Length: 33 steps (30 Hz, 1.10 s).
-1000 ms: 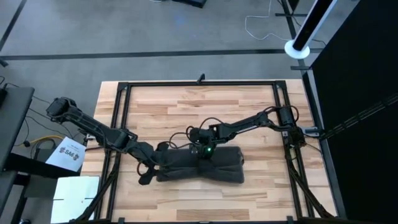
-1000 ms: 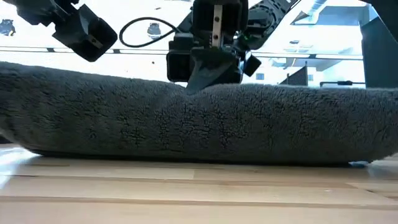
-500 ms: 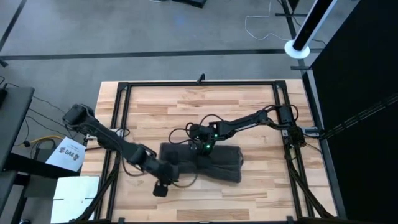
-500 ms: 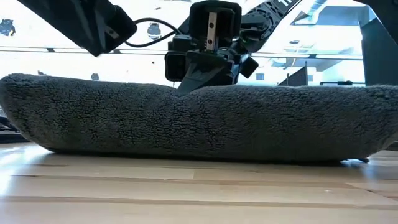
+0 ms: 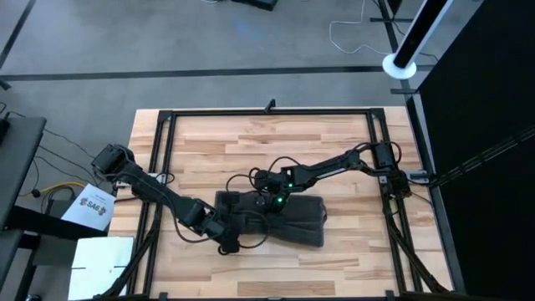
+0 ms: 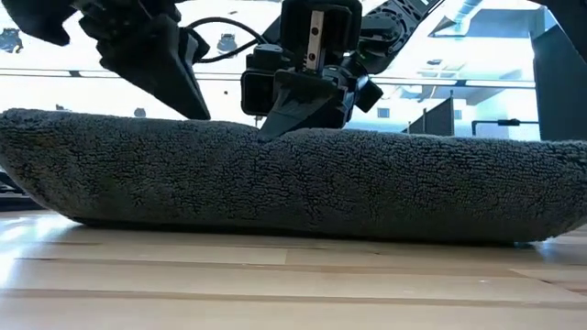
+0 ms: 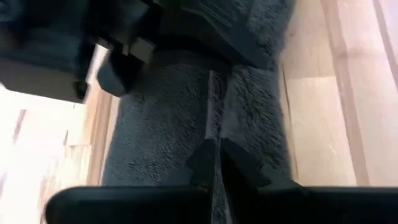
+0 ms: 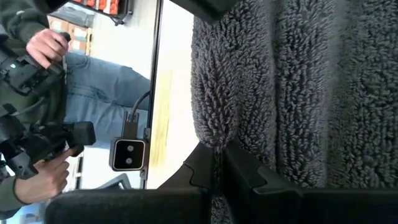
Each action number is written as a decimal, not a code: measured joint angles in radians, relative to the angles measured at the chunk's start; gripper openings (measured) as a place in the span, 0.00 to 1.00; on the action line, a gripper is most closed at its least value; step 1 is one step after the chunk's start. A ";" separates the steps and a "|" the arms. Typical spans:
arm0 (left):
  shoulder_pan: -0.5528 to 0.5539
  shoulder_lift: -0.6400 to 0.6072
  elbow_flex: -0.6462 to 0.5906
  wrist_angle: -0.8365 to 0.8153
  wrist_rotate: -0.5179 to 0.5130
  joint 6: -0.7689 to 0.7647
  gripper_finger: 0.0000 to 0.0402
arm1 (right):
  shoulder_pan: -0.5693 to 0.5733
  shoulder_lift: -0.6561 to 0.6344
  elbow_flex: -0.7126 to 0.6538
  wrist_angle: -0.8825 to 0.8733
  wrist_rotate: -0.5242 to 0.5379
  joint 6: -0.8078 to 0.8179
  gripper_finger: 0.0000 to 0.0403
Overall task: Roll towel
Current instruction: Roll the black towel
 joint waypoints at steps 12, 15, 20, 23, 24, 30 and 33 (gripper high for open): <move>-0.024 -0.002 0.000 0.011 0.230 0.033 0.55 | -0.008 0.001 0.000 0.026 0.000 -0.011 0.02; -0.027 -0.002 0.000 0.010 0.106 -0.003 0.62 | -0.009 0.001 0.000 0.028 0.000 -0.011 0.02; -0.021 0.015 0.001 0.022 0.005 0.039 0.63 | -0.013 0.001 0.000 0.028 0.000 -0.011 0.02; -0.015 0.052 0.000 0.032 0.026 0.060 0.63 | -0.015 0.001 0.000 0.028 0.000 -0.011 0.02; -0.014 0.065 0.000 0.038 0.032 0.062 0.63 | -0.015 0.001 0.000 0.029 0.000 -0.011 0.02; -0.013 0.098 0.000 0.030 0.062 0.016 0.54 | -0.015 0.001 0.000 0.028 0.000 -0.009 0.02; -0.007 0.094 0.000 0.040 0.120 0.014 0.36 | -0.015 0.001 0.000 0.029 0.000 -0.008 0.02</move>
